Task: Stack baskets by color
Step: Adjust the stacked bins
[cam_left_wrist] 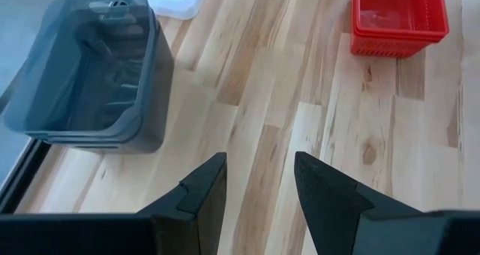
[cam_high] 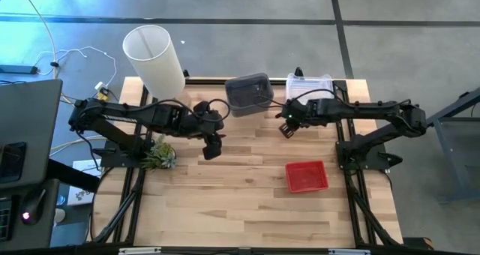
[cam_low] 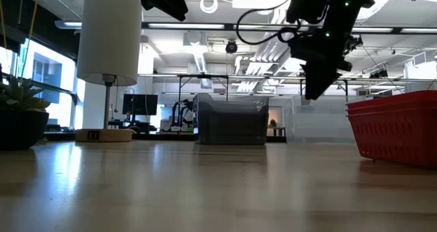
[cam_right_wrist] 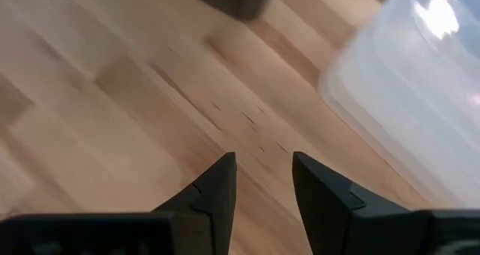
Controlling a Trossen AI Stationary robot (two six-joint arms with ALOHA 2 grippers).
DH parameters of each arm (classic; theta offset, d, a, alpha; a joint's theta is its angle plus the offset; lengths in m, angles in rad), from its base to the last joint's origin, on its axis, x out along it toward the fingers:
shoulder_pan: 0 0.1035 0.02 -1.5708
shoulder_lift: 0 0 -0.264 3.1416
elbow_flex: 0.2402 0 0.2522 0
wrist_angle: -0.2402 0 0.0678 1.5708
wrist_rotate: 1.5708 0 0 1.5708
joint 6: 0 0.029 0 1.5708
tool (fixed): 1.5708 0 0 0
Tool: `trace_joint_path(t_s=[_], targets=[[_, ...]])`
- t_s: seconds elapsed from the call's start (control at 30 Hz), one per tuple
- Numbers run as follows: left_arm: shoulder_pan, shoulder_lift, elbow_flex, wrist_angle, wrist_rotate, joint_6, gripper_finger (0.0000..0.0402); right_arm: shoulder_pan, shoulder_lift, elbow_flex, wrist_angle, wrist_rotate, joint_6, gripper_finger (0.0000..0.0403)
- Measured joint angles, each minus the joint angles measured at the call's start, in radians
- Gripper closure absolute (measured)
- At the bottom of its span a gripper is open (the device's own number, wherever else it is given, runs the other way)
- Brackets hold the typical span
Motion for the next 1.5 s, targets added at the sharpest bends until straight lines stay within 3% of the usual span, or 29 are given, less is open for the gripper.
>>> trace_joint_path(t_s=[0.33, 0.77, 0.9, 1.5], targets=[[0.026, 0.001, -0.137, 0.233, -0.002, 0.008, 0.0257, 0.022, -0.004, 0.045, 0.122, 0.014, -0.083, 0.0284], [0.139, 0.018, -0.316, 0.547, 0.009, 0.053, 0.0257, 0.025, -0.005, 0.278, 0.046, 0.09, -0.188, 0.0284], [0.173, 0.031, -0.377, 0.625, 0.066, 0.052, 0.0257, 0.025, -0.005, 0.295, 0.017, 0.09, -0.187, 0.0284], [0.312, 0.273, -0.406, 0.811, 0.053, 0.107, 0.0257, 0.025, -0.004, 0.295, -0.034, 0.09, -0.16, 0.0284]])
